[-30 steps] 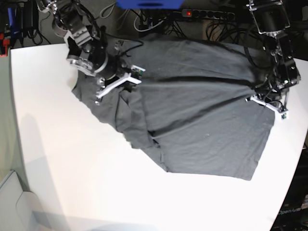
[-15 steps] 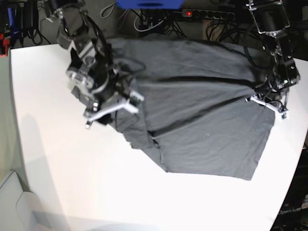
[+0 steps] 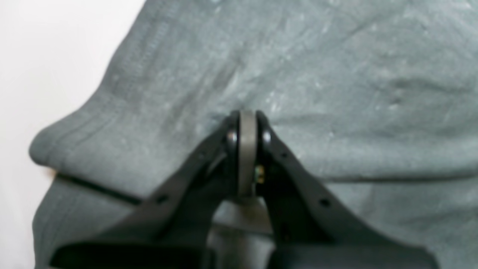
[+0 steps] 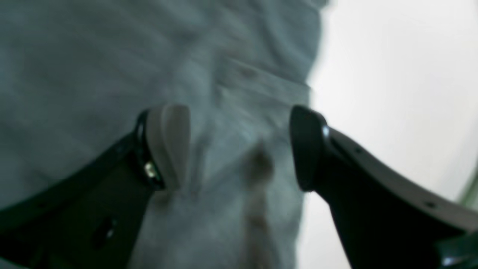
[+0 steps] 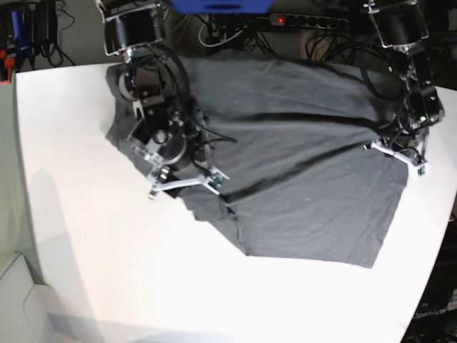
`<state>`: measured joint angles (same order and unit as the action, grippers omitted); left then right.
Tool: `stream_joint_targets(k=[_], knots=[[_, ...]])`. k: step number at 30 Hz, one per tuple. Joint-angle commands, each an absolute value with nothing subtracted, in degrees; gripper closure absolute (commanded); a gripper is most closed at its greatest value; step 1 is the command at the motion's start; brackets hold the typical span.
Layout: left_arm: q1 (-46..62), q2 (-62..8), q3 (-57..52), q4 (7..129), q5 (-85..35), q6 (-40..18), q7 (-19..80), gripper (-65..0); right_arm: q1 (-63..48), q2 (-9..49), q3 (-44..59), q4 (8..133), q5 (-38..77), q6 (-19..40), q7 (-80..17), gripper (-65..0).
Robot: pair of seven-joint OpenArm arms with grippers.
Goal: Layout the t-shirt on the table in an organized manner, then fold the t-shirt properly
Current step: 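Grasp the shirt's side with the right gripper and fold it toward the left gripper, then hold the folded fabric with the right gripper and adjust it on the shirt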
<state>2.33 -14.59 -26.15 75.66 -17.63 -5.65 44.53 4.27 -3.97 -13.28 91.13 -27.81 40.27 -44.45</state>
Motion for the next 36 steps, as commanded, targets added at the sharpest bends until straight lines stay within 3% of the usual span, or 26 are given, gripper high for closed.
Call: stream_joint_targets(k=[1,8,15,29,36], knots=[[3.21,-14.73,-26.07,75.12,-15.87,-4.79,48.92,0.0,5.49,-4.53,-13.23,91.47,-27.65,40.0,-42.77,-37.7],[3.3,-14.73,-26.07,75.12,-15.87,-4.79,48.92,0.0,6.02,-4.44,-12.79,86.2,-27.56,40.0,-38.37,-30.7],[3.3,-14.73,-26.07,75.12,-15.87,-4.79,48.92,0.0,9.1,-4.53,-7.52,84.97,-27.56,40.0,-38.11,-30.9],[3.12,-14.64,-26.07,75.12,-15.87,-4.79,48.92,0.0,8.57,-4.79,-7.52,85.14,-27.56,40.0,-38.73,-30.9],[2.95,-14.64,-26.07,75.12,-15.87,-4.79,48.92,0.0,7.25,-6.37,-7.69,92.62,-27.56,40.0,-38.81,-30.9]])
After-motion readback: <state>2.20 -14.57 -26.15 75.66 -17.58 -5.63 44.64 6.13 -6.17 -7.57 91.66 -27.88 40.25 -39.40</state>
